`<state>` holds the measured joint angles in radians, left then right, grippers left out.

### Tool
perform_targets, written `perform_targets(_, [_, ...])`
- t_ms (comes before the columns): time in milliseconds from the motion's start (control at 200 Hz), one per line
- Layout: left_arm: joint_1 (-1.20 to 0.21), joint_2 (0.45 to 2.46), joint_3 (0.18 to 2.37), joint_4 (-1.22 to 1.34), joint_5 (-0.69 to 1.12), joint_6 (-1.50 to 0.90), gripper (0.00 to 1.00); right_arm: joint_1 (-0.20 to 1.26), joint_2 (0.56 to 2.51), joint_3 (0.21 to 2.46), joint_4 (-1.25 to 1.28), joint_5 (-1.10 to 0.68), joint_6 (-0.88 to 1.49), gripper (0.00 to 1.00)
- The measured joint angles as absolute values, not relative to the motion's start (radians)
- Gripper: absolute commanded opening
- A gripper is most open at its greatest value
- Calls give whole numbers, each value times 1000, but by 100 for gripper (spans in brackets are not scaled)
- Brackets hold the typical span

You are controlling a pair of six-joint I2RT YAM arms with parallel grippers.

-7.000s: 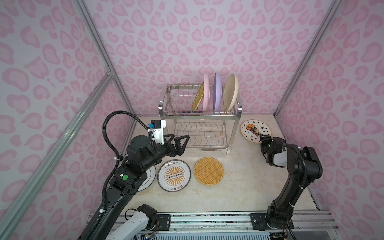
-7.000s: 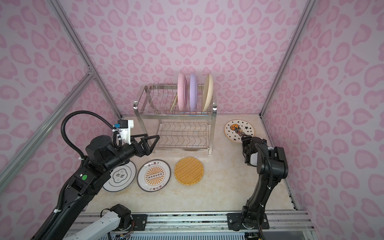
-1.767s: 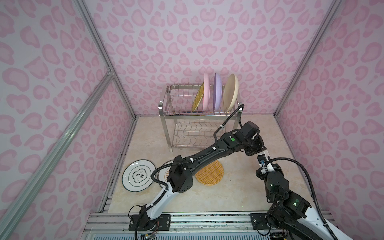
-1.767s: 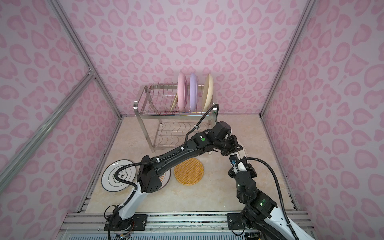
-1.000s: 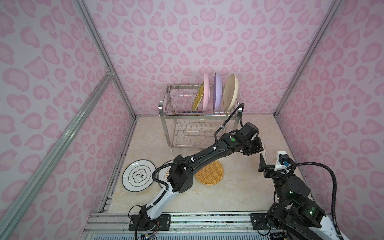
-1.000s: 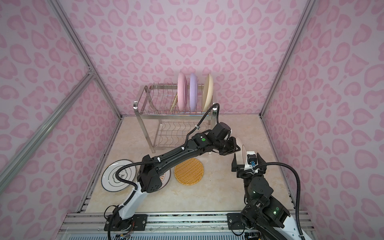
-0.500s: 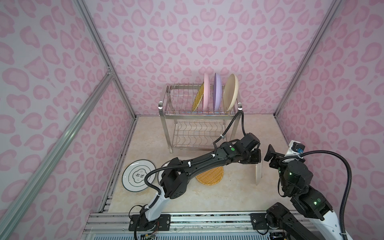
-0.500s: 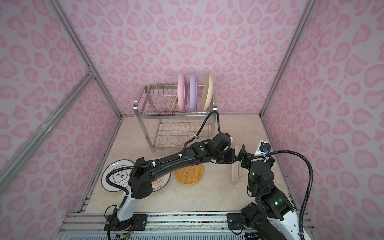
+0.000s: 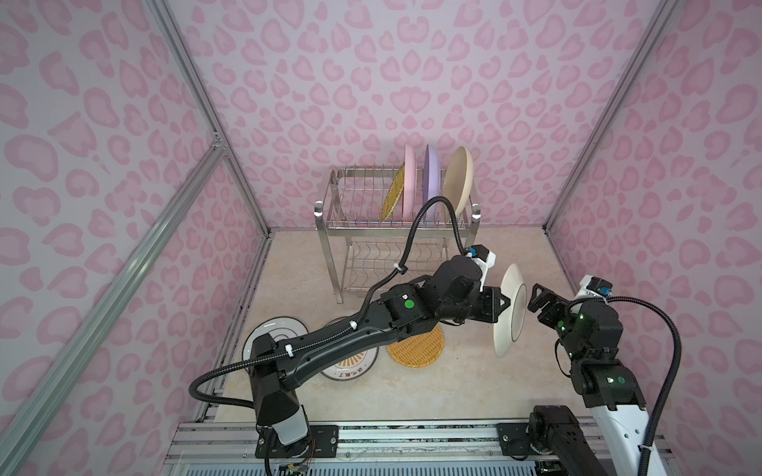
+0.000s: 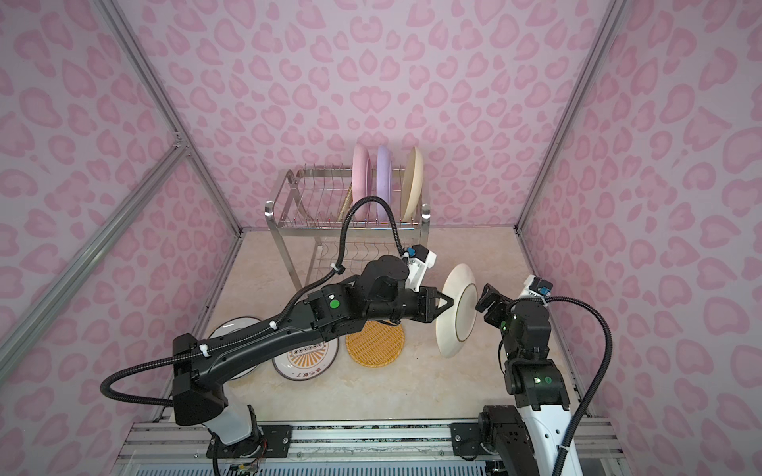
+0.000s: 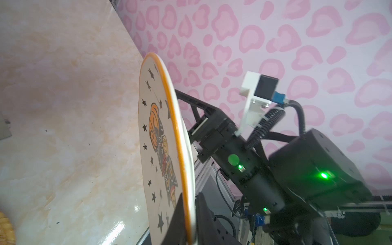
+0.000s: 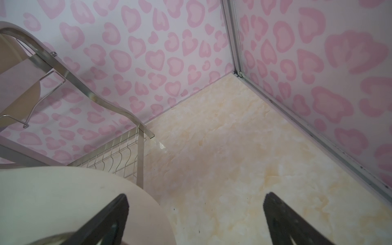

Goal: Load plates into a dish rack
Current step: Place the plate on the dish rack.

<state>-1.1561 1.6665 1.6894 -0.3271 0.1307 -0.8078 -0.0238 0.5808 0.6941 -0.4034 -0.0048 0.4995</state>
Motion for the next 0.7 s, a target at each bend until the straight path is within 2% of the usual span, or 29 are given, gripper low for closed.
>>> perform_targets(185, [-1168,1538,1561,-358,121,-746,4,-68,613,665,-347,-132,540,99])
perform_targets(410, [-1175,1333,1436,-360,111,-649,4,-71,624,614,-288,-207,576,99])
perform_targets(701, [-1175,1124,1407,-359,119,-511,4,-57,653,558,-207,-334,584,99])
